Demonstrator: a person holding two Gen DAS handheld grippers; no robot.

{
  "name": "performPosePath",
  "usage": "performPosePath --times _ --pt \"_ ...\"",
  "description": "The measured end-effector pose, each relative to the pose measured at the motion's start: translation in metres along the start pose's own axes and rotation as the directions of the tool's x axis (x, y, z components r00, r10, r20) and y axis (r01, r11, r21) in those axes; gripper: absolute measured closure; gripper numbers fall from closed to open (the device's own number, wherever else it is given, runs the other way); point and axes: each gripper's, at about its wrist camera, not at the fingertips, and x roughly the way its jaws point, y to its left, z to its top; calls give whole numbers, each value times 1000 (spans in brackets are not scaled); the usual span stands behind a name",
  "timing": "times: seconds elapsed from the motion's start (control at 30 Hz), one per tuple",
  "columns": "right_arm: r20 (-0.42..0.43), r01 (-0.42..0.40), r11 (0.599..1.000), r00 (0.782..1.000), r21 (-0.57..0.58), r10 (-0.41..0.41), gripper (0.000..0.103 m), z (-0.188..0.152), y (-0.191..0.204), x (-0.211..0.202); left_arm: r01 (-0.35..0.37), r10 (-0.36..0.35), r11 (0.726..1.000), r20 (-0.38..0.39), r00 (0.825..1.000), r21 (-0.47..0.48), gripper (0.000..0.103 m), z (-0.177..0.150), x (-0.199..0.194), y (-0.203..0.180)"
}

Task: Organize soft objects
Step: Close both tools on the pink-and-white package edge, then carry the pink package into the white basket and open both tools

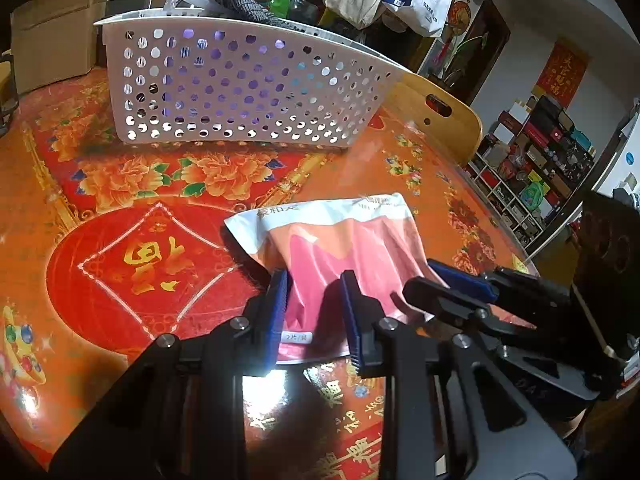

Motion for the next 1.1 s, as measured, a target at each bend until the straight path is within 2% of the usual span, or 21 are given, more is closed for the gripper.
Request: performPosePath --times 0.2,0.4,0.5,0.57,0.8,1.1 --pt "-22 10 1000 1000 -10 -10 87 0 1 6 -26 26 1000 -15 1000 2 80 -1 4 1" --pt "-42 23 1000 999 -16 -24 90 -6 -2 14 -113 112 993 5 994 47 87 -8 4 -8" --pt "-34 39 999 999 -30 -40 91 -7 1 14 -107 106 993 17 994 43 91 -9 1 -7" --pt "-25 36 999 999 -24 -37 96 -6 0 12 -107 106 993 29 994 49 91 -10 -4 -7" --pt "31 28 999 999 -36 -26 97 6 6 -5 -91 87 995 82 993 47 92 2 -28 -10" --pt "111 42 995 993 -92 -31 98 47 26 -29 -106 96 993 177 980 48 92 43 -71 -18"
